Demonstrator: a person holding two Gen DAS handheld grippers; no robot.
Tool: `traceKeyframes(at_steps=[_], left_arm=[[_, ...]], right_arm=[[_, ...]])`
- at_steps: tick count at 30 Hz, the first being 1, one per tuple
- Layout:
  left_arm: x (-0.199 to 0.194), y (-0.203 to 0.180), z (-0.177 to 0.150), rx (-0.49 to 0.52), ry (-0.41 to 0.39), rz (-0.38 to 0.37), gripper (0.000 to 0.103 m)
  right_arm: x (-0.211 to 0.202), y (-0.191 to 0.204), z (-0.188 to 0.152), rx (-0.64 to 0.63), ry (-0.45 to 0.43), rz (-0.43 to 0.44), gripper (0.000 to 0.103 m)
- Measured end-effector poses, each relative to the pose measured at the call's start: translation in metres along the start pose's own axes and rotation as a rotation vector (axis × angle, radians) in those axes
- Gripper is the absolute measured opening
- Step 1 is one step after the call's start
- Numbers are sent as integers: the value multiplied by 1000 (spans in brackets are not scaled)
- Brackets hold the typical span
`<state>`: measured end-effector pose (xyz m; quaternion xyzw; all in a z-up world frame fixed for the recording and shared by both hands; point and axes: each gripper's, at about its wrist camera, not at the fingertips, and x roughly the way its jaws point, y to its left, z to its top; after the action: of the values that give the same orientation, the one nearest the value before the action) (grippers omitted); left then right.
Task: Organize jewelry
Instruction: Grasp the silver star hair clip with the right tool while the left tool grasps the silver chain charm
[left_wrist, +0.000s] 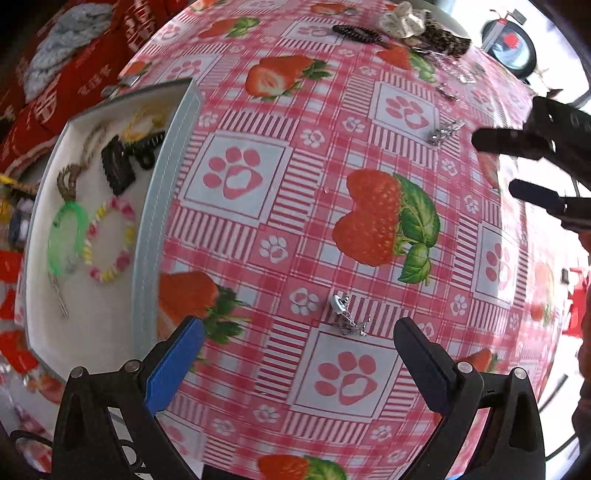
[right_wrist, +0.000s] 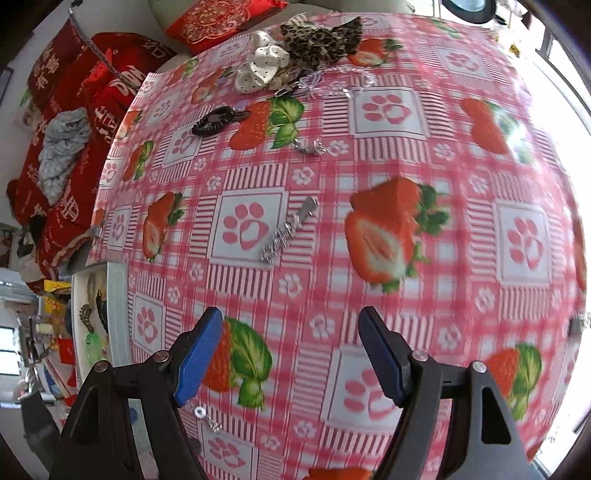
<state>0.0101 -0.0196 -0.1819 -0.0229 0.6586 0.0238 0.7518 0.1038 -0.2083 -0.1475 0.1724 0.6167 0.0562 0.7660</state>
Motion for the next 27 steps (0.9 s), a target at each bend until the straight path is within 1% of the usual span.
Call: traceKeyframes(at_steps=[2,6,8,11,12,13,14,17,19,24,25,26,27], left_arm=[[5,-3,-3,-21,10,21,97],[12,-4,-7,-53,20,23,97],[16,-5,-9,-56,24,29,85],[23,-8,-10,-69,37,28,84],[26,-10,-9,-73,37,26,83],[27,-12,-9,-75,37,27,76],[29,-13,-9,-77,44,27,73],[32,-21,-6,-90,35,23,72],[31,-24,-6,-93,30,15,67],[32,-32,-3,-88,27,5,58],[32,-36,-3,-87,26,4,54],[32,-38,-3,-84,24,5,49],[31,-38,-3,-81,21,5,46]], right_arm=[[7,0,8,-11,12,9,79],[20,2,22,-26,27,7,79],[24,2,28,-25,30,3,79],[32,3,37,-13,30,-14,78],[34,3,39,-9,29,-17,77],[38,4,41,-4,27,-28,77],[40,5,43,-2,26,-38,75],[47,9,46,14,21,-63,70],[50,13,46,10,0,-85,68],[56,31,50,-67,-28,-193,47],[57,33,49,-87,-28,-217,44],[57,34,49,-105,-29,-237,38],[58,35,48,-121,-30,-250,30]])
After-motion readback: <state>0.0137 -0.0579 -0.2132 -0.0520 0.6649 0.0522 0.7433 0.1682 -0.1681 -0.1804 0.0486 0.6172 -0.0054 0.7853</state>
